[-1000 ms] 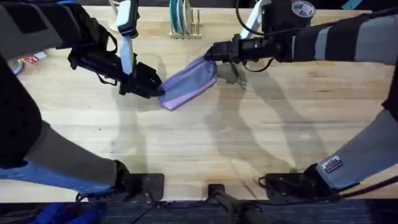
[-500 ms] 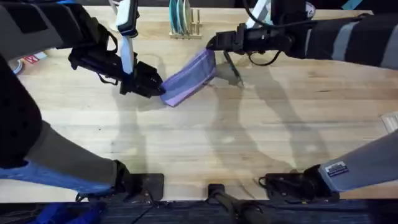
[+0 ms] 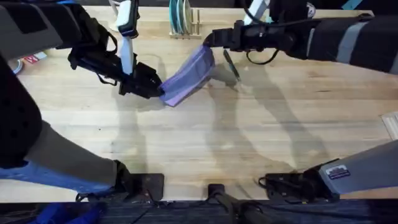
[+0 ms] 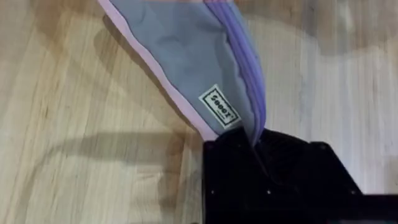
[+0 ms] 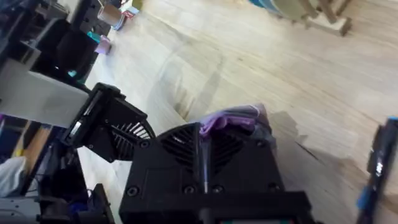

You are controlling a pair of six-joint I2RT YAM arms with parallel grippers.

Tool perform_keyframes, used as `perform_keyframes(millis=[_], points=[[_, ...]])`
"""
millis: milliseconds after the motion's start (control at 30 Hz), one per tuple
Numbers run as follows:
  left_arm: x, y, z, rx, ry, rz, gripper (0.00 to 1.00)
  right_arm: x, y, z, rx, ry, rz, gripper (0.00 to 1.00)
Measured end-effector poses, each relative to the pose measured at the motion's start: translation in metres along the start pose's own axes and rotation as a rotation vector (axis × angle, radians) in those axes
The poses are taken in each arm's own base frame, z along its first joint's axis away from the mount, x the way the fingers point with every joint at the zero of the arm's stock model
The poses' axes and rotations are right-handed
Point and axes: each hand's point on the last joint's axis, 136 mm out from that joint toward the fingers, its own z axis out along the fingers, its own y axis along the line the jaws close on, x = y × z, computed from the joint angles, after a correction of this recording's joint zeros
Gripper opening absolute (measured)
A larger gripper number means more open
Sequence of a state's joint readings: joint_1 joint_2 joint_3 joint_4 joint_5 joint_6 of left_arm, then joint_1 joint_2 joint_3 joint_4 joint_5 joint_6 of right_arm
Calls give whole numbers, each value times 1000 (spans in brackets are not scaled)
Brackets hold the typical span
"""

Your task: Unzip the bag, pick up the pens from the table one at a time and place them inside, then zip the bag closed.

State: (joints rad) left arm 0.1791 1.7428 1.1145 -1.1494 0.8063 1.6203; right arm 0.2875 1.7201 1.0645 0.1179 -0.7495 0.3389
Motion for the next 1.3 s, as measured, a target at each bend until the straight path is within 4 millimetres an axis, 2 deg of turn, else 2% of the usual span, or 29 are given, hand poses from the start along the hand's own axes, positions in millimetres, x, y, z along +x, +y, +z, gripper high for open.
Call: perform_keyframes(millis=[233,467,633,733,867,1000,1300], points=[[7,-2,-1,7,38,-11,43,3,29,14,-10,16,-58,31],[17,-6,-1,21,91,-23,43,4,88,36,-77,42,-179,31],[24,-9,0,32,123,-31,44,16,130,47,-140,63,-255,32],[27,-11,0,37,135,-34,44,25,148,51,-173,78,-282,31],[28,-11,0,37,143,-33,44,29,160,54,-194,88,-302,31],[28,-10,0,35,144,-31,43,30,162,52,-181,120,-292,31],[28,-9,0,28,140,-25,44,33,161,29,-57,224,-337,31]])
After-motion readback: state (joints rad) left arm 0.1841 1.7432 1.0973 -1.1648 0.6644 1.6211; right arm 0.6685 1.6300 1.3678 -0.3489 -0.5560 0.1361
